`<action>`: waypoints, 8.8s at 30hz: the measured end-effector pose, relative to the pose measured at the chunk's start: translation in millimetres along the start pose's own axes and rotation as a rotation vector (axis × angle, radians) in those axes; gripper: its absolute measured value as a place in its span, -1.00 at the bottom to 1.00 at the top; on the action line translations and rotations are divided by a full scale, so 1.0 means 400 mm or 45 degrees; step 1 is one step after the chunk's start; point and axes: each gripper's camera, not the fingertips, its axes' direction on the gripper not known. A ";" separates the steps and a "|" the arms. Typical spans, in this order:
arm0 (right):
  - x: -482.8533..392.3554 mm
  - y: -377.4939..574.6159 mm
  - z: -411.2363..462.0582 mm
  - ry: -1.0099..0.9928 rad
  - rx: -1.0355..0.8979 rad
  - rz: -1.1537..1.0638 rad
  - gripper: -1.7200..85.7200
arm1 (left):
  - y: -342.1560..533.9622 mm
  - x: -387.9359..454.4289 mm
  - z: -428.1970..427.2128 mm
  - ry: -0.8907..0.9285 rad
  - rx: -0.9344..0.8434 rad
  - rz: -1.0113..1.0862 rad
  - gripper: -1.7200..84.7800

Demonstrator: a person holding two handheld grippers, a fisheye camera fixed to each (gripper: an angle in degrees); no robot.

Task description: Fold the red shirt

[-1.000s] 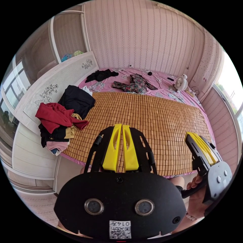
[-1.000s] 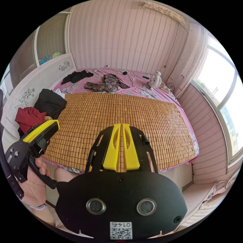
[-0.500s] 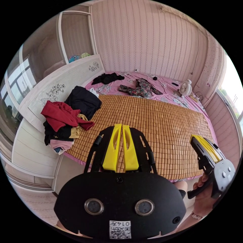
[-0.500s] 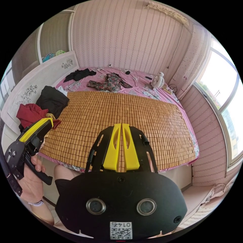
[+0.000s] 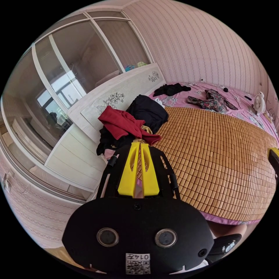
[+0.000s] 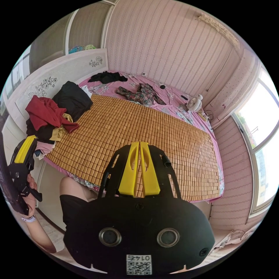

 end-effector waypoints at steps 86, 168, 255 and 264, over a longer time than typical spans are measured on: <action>-0.861 -0.361 0.607 -0.590 0.324 -1.181 -0.83 | 0.200 -0.900 0.968 0.718 0.356 -0.342 -0.73; 0.490 0.202 1.035 -0.407 -0.113 -0.365 -0.61 | 0.051 -0.459 0.900 0.994 -0.136 -0.023 -0.90; 1.115 0.327 0.877 -0.600 0.127 0.291 -0.64 | -0.085 0.460 0.838 1.580 -0.166 0.805 -0.70; 0.870 0.475 1.031 -0.270 -0.358 0.458 -0.72 | -0.238 0.684 1.140 1.042 -0.497 0.977 -0.57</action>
